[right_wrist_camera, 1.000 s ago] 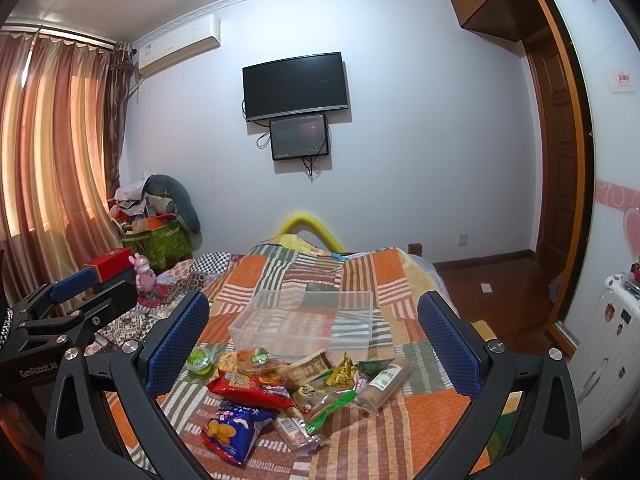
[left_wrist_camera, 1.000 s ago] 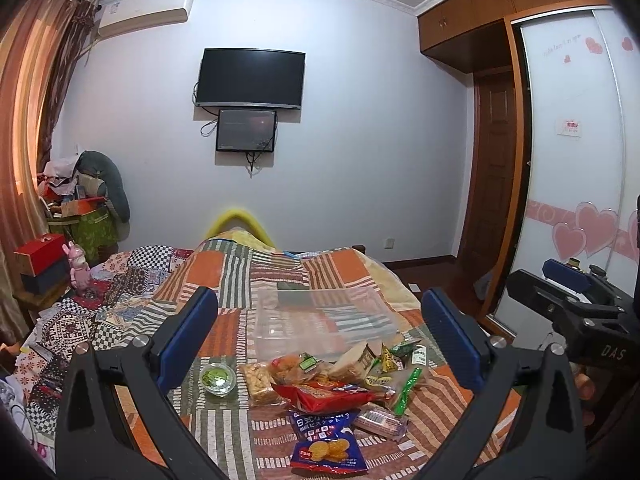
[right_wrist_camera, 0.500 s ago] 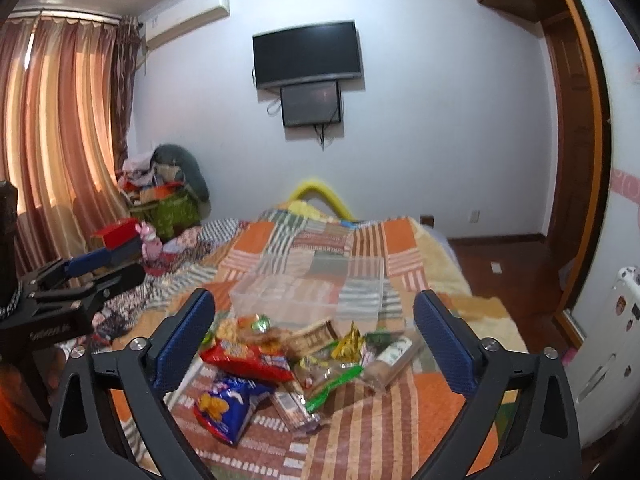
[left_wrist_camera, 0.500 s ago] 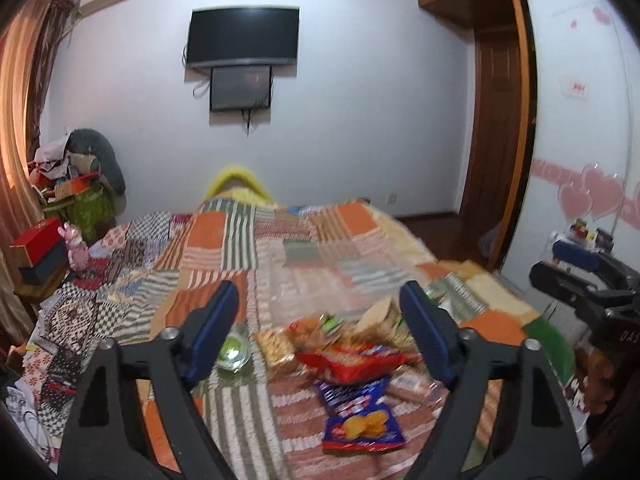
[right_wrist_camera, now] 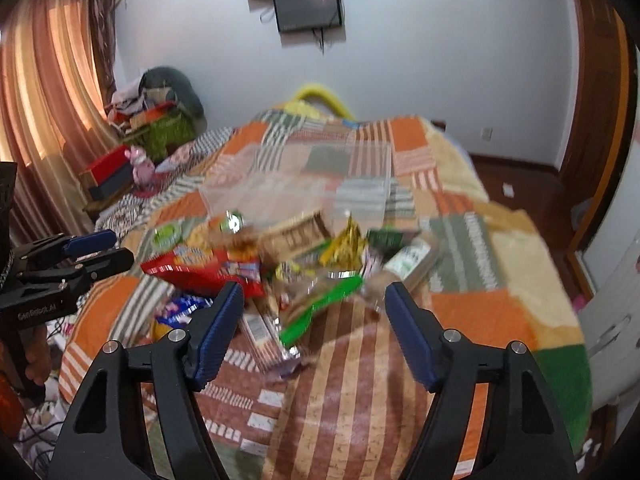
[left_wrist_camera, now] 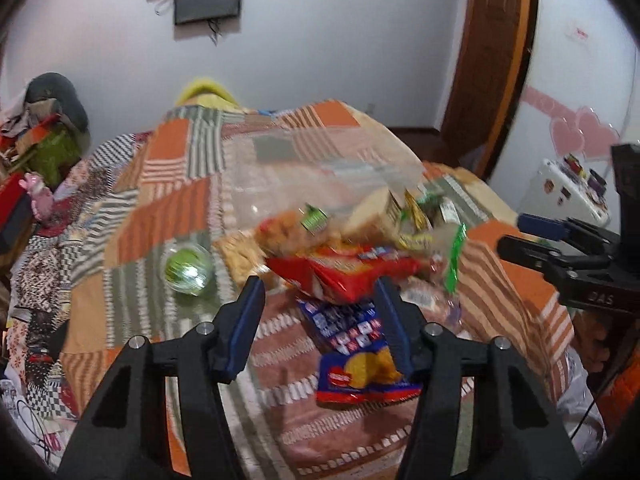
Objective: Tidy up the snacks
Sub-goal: 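Grasp the blue biscuit bag with the left tool while the right tool grasps the cracker roll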
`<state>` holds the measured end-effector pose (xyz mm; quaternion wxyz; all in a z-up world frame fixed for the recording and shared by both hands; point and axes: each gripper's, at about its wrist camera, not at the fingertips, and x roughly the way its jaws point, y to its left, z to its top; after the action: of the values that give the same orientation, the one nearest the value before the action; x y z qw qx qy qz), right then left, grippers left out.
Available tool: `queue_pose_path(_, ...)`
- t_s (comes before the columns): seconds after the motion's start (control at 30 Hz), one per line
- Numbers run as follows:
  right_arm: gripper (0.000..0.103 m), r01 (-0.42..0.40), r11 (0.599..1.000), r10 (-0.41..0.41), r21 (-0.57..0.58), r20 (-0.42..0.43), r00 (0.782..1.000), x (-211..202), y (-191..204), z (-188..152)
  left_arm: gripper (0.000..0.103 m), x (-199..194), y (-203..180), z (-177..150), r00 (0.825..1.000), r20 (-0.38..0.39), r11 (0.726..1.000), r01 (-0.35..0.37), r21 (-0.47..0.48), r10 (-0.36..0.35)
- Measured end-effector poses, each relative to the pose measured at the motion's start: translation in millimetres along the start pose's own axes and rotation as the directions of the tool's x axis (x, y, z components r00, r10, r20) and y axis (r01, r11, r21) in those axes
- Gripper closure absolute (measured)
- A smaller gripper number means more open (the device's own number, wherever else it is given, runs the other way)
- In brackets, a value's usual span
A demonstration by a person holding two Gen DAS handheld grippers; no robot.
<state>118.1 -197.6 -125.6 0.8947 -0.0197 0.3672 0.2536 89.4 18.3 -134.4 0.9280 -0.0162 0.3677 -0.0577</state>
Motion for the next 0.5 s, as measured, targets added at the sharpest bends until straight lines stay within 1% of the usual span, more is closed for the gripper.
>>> queue_pose_path(0.13, 0.033, -0.031, 1.000, 0.031, 0.002, -0.051, 0.998, 14.0, 2.2, -7.0, 0.046, 16.1, -9.5, -10.7, 0.998, -0.058, 1.000, 0.019, 0.015, -0.018)
queue_pose_path(0.23, 0.033, -0.056, 0.998, 0.056, 0.005, -0.095, 0.994, 25.9, 3.4, -12.4, 0.044, 29.1, -13.3, -17.7, 0.992, -0.111, 0.999, 0.052, 0.003, -0.051)
queue_pose_path(0.4, 0.033, -0.101, 0.995, 0.101, 0.012, -0.165, 0.981, 44.2, 4.6, -17.2, 0.033, 43.6, -15.6, -23.0, 0.986, -0.145, 0.997, 0.080, -0.010, -0.080)
queue_pose_path(0.47, 0.037, -0.115, 0.993, 0.114, 0.008, -0.184, 0.976, 49.1, 6.0, -18.3, 0.030, 48.7, -17.7, -24.7, 0.983, -0.158, 0.996, 0.094, -0.004, -0.093)
queue_pose_path(0.5, 0.042, -0.123, 0.992, 0.122, 0.003, -0.200, 0.972, 52.9, 7.6, -18.4, 0.028, 51.0, -18.1, -24.8, 0.982, -0.165, 0.995, 0.097, -0.001, -0.096)
